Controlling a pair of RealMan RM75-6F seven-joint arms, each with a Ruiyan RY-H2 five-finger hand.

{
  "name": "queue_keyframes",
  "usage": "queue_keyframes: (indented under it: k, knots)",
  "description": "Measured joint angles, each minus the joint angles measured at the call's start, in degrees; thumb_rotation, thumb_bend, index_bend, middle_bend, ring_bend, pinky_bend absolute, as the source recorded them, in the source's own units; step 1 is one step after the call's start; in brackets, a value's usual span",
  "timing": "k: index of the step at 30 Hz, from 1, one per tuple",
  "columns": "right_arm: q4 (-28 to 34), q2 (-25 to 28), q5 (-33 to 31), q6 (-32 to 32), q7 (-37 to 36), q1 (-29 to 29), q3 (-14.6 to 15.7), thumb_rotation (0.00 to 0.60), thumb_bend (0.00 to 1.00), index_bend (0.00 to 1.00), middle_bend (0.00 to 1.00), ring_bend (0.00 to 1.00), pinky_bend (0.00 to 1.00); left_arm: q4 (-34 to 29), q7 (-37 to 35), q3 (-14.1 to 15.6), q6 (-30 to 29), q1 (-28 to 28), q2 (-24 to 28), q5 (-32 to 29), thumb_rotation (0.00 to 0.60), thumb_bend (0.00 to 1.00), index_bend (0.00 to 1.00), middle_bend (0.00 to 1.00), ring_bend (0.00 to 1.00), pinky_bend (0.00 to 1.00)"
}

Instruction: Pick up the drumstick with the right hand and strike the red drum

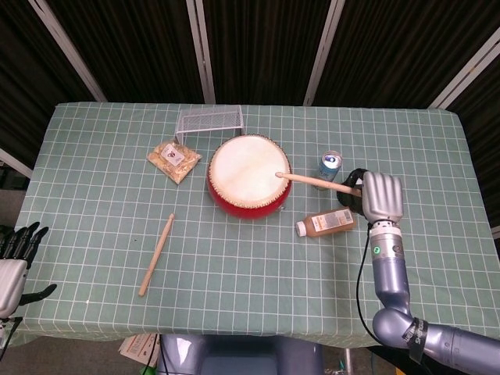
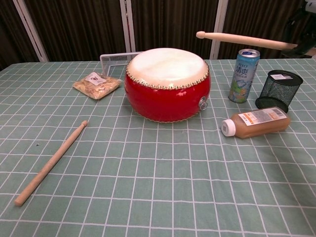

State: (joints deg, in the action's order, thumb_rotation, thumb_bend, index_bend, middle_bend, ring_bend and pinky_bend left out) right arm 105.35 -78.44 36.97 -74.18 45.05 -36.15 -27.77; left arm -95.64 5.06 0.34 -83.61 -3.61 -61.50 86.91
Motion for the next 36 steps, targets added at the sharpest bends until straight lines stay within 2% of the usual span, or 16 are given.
queue_keyframes:
  k: [14, 24, 36]
  knots:
    - [-10.60, -6.61, -8.15, -0.90, 1.05, -8.62, -3.25, 0.600, 0.56, 1.00, 1.00, 1.00, 0.94, -0.49, -1.76, -0.06, 1.41, -0.52, 0.66, -0.86, 0.600, 0.00, 0.00, 0.00, 0.00, 0.00]
    - [-13.66, -9.35, -11.33, -1.18, -4.94, -11.88, -8.01, 0.600, 0.58, 1.00, 1.00, 1.00, 0.95, -0.94, -4.02, 0.04, 2.76, -0.87, 1.43, -1.61, 0.600, 0.00, 0.00, 0.00, 0.00, 0.00]
    - [-14.67, -10.28, -10.02, -2.71, -6.54, -13.07, -6.42, 0.600, 0.58, 1.00, 1.00, 1.00, 0.95, -1.09, -4.65, 0.22, 3.11, -0.93, 1.75, -1.74, 0.600, 0.00, 0.00, 0.00, 0.00, 0.00]
